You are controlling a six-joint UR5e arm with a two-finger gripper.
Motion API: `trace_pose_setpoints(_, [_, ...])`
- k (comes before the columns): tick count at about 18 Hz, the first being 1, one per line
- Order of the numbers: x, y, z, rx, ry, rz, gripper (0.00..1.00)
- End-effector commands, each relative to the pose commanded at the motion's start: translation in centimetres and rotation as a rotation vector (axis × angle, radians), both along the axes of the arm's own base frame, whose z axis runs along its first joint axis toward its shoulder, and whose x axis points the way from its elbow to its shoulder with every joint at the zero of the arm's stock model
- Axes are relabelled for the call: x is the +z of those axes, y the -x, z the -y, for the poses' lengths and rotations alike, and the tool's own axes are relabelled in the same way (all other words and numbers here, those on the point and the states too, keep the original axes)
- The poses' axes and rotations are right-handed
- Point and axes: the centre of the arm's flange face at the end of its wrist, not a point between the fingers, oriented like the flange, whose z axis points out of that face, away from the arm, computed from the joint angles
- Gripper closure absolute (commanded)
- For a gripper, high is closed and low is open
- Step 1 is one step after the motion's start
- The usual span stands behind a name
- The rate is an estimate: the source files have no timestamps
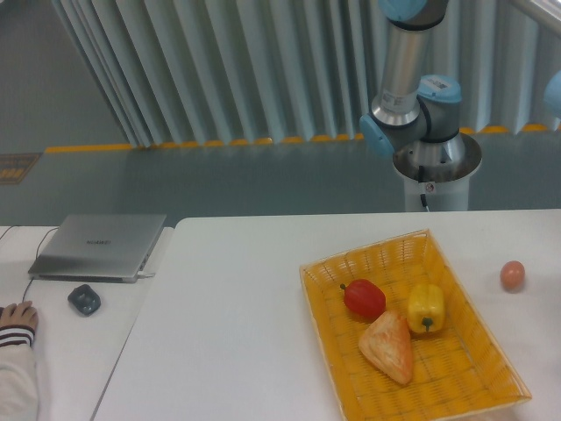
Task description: Place the red pepper on the table
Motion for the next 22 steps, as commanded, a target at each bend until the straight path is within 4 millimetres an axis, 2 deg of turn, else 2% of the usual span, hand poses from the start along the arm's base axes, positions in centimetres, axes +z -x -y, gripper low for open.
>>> trace_pose_setpoints(4, [0.6,-0.4,-0.1,-0.005,-0.003,-0.007,0.0])
trace_pose_setpoints(7, [1.4,-2.5,-2.0,-0.037,-0.009,-0.019,0.0])
trace_pose_setpoints(8, [1.2,-3.2,-2.8,-0.05,-0.007,-0.017,0.0])
trace_pose_setpoints(10, [0.8,-3.9,-3.2,-0.008,-0.012,-0.006,0.0])
trace_pose_setpoints(13, [1.6,-6.1,-4.8,0.026,-0.047,-0.001,0.0])
trace_pose_setpoints(15, [1.4,-7.0,-5.8,0.048,-0.074,0.007,0.0])
trace_pose_setpoints(18, [2.0,-9.9,-7.4,0.092,-0.086,-0.004,0.0])
trace_pose_setpoints(22, [3.3,-13.3,-9.9,0.024,-0.091,-0.025,0.0])
